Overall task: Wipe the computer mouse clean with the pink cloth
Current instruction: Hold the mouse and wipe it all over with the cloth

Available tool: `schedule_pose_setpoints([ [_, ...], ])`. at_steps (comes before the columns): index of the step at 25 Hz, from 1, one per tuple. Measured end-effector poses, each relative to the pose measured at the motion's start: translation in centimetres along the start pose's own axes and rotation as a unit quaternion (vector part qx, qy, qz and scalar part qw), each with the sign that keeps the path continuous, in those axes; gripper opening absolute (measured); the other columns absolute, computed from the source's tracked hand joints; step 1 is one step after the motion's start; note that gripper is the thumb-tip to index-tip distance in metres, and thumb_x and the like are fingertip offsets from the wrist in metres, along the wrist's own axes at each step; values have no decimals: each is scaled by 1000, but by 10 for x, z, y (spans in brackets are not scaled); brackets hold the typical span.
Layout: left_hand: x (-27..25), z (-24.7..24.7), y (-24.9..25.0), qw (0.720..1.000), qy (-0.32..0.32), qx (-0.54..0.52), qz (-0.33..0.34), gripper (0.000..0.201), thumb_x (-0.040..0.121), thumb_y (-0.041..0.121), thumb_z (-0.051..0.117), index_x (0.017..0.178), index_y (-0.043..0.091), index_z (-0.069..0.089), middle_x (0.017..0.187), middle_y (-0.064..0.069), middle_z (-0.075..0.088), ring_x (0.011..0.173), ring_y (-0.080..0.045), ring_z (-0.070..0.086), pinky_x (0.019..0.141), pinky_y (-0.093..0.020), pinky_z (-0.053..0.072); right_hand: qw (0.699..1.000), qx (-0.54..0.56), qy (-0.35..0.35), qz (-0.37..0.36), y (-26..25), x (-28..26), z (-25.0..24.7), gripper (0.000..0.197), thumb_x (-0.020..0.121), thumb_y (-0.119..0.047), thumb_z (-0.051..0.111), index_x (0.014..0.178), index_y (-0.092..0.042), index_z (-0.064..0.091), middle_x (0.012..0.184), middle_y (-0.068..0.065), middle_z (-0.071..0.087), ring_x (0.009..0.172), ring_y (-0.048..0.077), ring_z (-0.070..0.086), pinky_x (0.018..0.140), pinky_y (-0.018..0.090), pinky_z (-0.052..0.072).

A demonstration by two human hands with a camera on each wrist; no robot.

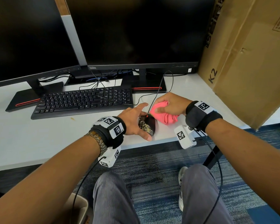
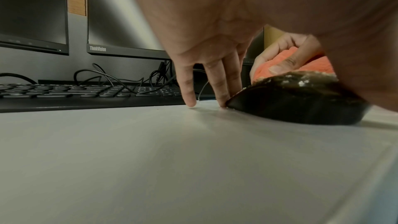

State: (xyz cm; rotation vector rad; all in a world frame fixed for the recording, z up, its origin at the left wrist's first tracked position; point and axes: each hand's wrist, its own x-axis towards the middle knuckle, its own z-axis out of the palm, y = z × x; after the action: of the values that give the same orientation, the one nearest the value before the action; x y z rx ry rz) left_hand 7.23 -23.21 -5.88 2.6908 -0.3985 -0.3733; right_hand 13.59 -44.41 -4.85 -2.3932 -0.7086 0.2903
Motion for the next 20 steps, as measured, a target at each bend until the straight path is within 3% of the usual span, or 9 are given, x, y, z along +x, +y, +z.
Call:
schedule_pose_setpoints([
  [3,1,1,-2,1000,1,-16,1,137,46,61,88,154,31,9,146,9,51,140,-20,38,117,-44,28,1000,3,-15,-15,-5,-4,0,11,93,-18,68,103,-18,73,96,-1,70,95,22,64,78,30,51],
  [8,2,2,-3,1000,0,-16,1,139,44,62,88,154,31,10,147,7,51,140,-21,38,116,-44,29,999,19,-33,-35,-7,-14,0,24,93,-17,67,116,-12,72,112,7,72,104,22,65,82,25,52],
  [14,2,1,-2,1000,0,-12,1,138,45,62,88,154,32,9,147,8,51,140,-22,38,116,-44,29,997,32,-35,-61,-12,-25,4,22,91,-16,70,112,-13,75,109,5,74,103,19,67,87,32,54],
  [20,1,2,-2,1000,4,-11,4,138,44,63,88,154,30,10,146,8,51,139,-22,39,116,-44,28,995,2,-51,-83,-20,-35,10,25,91,-21,70,114,-14,74,108,0,73,98,14,65,81,24,52],
])
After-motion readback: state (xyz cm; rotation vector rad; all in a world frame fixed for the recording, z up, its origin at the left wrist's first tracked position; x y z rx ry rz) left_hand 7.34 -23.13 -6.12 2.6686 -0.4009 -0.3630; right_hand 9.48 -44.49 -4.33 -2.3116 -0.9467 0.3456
